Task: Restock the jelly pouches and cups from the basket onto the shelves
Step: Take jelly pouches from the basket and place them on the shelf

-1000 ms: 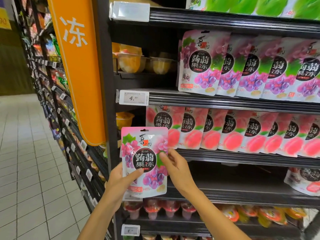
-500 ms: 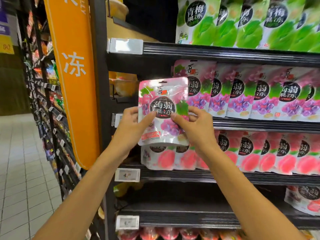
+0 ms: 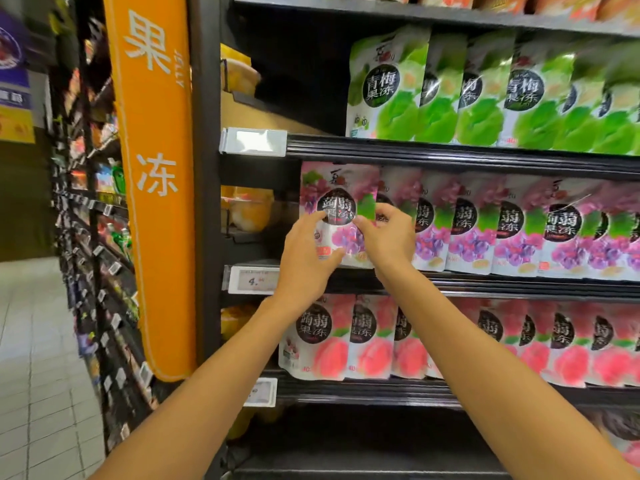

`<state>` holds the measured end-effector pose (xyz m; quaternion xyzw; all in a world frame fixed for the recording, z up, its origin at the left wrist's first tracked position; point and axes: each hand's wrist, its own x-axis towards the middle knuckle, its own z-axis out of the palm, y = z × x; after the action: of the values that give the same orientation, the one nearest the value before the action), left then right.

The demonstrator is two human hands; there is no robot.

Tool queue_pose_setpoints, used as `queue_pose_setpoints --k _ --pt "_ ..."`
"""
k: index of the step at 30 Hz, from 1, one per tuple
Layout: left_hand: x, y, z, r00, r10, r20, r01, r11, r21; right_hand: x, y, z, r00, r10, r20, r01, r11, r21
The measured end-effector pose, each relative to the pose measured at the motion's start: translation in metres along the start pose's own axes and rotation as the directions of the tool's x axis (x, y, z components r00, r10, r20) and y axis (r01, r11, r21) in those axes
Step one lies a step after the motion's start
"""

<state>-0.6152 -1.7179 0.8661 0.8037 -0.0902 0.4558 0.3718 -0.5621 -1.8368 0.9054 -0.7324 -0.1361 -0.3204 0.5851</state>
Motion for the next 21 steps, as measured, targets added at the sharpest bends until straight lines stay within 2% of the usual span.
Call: queue_pose_setpoints --k 6,13,18,21 --pt "0.003 -0.002 0.011 1.0 0.015 0.022 -0.016 0.998 0.066 -0.002 0.007 -0.003 0.998 -0.046 0.033 0.045 0.999 0.031" --pt "0.002 0.003 0.021 1.0 0.008 0.02 -0.01 0.997 0.072 -0.025 0.029 -0.012 0.959 -0.281 -0.037 0.281 0.96 -0.021" --pt "0.001 0.005 0.02 0.997 0.024 0.076 -0.028 0.998 0.051 -0.025 0.038 -0.019 0.963 -0.268 -0.038 0.265 0.962 -0.061" --pt "-0.005 0.009 0.017 0.999 0.035 0.03 -0.035 0.999 0.007 -0.032 0.041 -0.024 0.959 -0.279 -0.042 0.278 0.96 -0.035"
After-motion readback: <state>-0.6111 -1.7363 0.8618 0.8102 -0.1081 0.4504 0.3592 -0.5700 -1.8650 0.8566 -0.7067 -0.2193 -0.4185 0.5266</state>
